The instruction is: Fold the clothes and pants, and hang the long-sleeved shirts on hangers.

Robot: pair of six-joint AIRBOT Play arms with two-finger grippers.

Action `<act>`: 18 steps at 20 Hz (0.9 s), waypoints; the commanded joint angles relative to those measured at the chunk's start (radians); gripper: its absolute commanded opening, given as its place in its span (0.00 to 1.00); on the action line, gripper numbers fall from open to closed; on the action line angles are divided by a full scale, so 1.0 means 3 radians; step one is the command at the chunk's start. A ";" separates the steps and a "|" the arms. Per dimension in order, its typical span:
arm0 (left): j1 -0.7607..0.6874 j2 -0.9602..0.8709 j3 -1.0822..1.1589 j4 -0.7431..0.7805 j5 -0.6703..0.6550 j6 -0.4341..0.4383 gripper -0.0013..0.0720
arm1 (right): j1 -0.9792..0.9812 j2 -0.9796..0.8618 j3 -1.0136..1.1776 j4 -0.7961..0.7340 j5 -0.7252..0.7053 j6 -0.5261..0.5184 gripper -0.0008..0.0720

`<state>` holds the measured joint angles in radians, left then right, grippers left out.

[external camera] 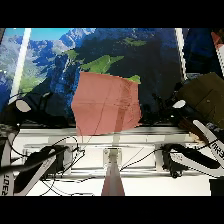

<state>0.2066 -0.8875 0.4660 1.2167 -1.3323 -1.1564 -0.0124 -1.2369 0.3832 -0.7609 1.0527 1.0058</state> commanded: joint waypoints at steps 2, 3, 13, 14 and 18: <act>0.0043 -0.0280 -0.0264 -0.0607 0.0202 0.0401 0.65 | 0.0024 0.0000 0.0003 0.0132 -0.0090 -0.0104 0.05; 0.0046 -0.0416 -0.0266 -0.0594 0.0226 0.0420 0.65 | 0.0023 0.0000 0.0001 0.0186 -0.0107 -0.0104 0.05; 0.0017 -0.1596 -0.0201 -0.1266 0.0507 0.1031 0.53 | 0.0024 0.0000 0.0017 0.0429 -0.0146 -0.0106 0.05; -0.0001 -0.1595 -0.0186 -0.1268 0.0446 0.1109 0.39 | 0.0024 0.0000 0.0048 0.0427 -0.0121 -0.0108 0.05; -0.0015 -0.1593 0.0006 -0.1268 0.0139 0.1286 0.03 | 0.0024 0.0003 0.0416 0.0427 0.0229 -0.0327 0.04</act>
<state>0.2050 -1.3560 0.4332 0.8562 -1.2484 -0.8116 -0.0063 -1.2377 0.4473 -0.6495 1.0325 0.9459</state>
